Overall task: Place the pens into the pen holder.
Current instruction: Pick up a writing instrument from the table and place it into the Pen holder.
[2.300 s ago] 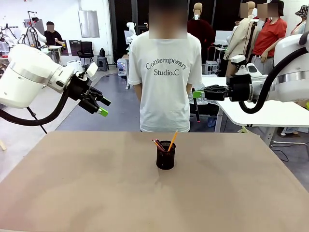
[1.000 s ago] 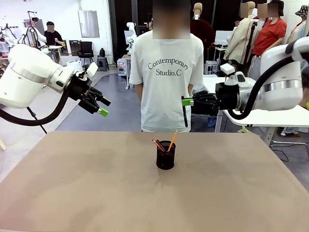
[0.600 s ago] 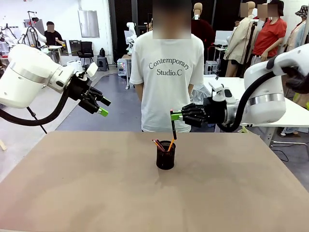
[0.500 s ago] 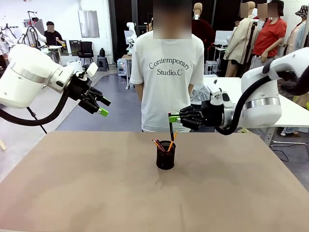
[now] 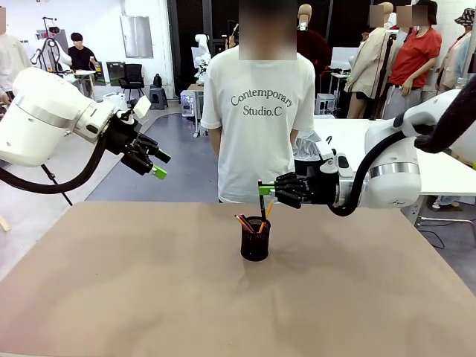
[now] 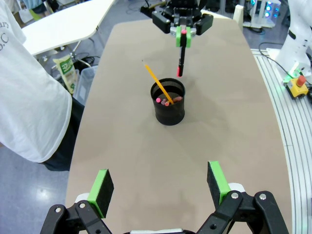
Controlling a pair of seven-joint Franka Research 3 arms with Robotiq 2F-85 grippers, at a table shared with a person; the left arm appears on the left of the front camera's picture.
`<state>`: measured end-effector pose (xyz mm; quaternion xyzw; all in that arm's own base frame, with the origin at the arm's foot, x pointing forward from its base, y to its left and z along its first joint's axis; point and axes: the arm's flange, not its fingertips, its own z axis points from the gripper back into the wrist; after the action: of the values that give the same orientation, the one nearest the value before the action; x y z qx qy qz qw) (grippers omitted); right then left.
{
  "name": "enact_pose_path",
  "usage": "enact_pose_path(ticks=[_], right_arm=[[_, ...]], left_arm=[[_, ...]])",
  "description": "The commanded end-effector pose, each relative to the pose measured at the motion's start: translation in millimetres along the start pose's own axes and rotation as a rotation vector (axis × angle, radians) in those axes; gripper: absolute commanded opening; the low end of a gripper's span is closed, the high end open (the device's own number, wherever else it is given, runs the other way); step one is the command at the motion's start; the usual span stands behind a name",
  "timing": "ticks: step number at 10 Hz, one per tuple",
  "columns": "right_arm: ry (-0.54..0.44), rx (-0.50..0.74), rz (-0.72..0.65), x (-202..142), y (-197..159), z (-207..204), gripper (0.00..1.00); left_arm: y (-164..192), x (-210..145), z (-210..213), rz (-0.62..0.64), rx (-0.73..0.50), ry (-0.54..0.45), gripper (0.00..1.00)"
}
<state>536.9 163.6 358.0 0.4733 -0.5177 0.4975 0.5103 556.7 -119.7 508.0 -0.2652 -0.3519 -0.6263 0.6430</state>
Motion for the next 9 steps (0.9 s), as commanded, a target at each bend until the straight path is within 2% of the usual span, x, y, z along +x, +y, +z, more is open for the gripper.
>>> enact_pose_path(ticks=[1,4,5,9], right_arm=[[-0.034,-0.059,-0.014,-5.8,-18.7,-7.8,0.0],[-0.047,-0.125,-0.041,-11.1,-31.4,-8.0,0.0],[-0.023,-0.055,-0.025,-14.2,-19.7,-0.2,0.0],[-0.023,-0.055,-0.025,-14.2,-19.7,-0.2,0.0]], left_arm=[[-1.3,0.1,2.2,0.0,0.001,0.0,1.0],[-1.3,0.1,2.2,0.0,0.001,0.0,1.0],[-1.3,0.1,2.2,0.0,0.001,0.0,1.0],[-1.3,0.1,2.2,0.0,0.001,0.0,1.0]])
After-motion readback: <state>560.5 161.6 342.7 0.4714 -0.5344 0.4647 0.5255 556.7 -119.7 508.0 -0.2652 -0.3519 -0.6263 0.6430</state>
